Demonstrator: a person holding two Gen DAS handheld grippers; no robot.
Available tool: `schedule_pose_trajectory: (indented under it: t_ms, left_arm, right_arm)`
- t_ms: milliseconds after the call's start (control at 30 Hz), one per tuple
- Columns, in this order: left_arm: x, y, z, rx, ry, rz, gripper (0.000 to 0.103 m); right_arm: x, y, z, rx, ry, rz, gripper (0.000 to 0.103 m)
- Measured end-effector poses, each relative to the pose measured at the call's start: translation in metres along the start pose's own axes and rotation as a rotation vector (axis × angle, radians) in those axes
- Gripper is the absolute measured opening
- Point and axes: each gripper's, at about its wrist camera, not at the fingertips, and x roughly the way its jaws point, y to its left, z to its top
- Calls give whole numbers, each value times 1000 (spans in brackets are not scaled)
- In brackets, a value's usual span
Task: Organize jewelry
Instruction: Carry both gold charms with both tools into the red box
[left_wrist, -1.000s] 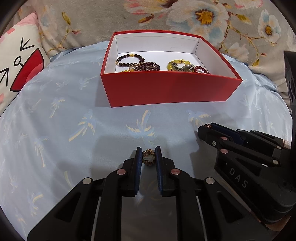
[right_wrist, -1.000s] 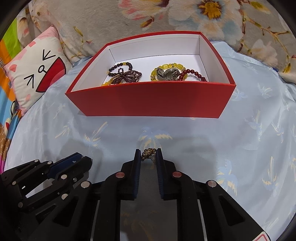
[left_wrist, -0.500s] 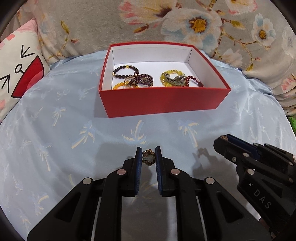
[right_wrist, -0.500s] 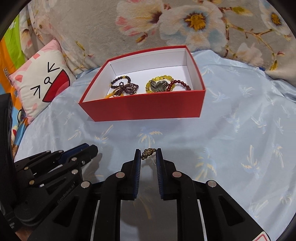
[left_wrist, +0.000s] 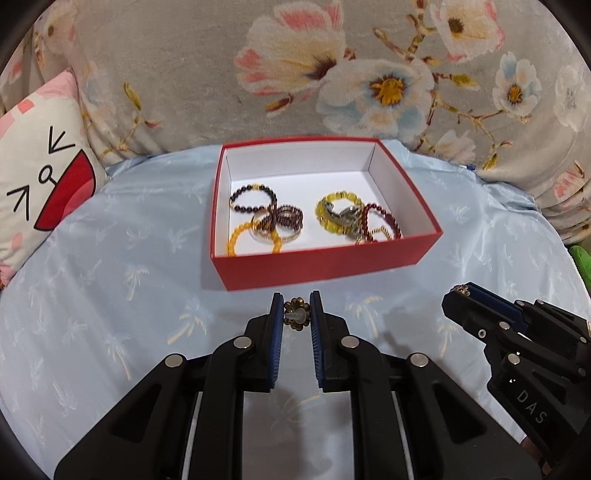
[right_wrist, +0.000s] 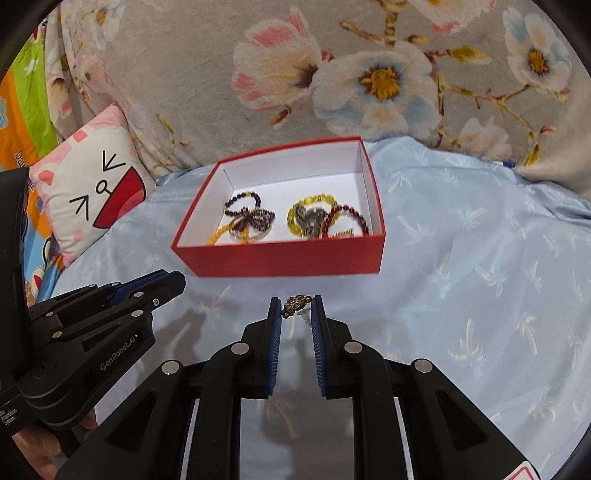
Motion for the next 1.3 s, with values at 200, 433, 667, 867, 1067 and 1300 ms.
schedule_pose_trajectory:
  t_ms: [200, 433, 667, 867, 1067, 1300]
  left_arm:
    - [-1, -1, 23, 12, -40, 5, 14]
    - [11, 6, 56, 9, -76, 23, 14]
    - [31, 14, 84, 7, -95, 42, 14]
    - [56, 15, 100, 13, -87, 48, 14]
    - [80, 14, 109, 15, -75, 48, 14]
    - [104, 14, 114, 6, -54, 46, 14]
  right_arm:
    - [2, 3, 27, -19, -32, 2, 15]
    - [19, 2, 64, -34, -62, -16, 15]
    - [48, -9, 90, -9, -55, -20, 15]
    - [74, -14, 105, 1, -40, -30, 15]
    - [99, -16, 114, -3, -26, -39, 15]
    - [124, -17, 113, -15, -15, -39, 15]
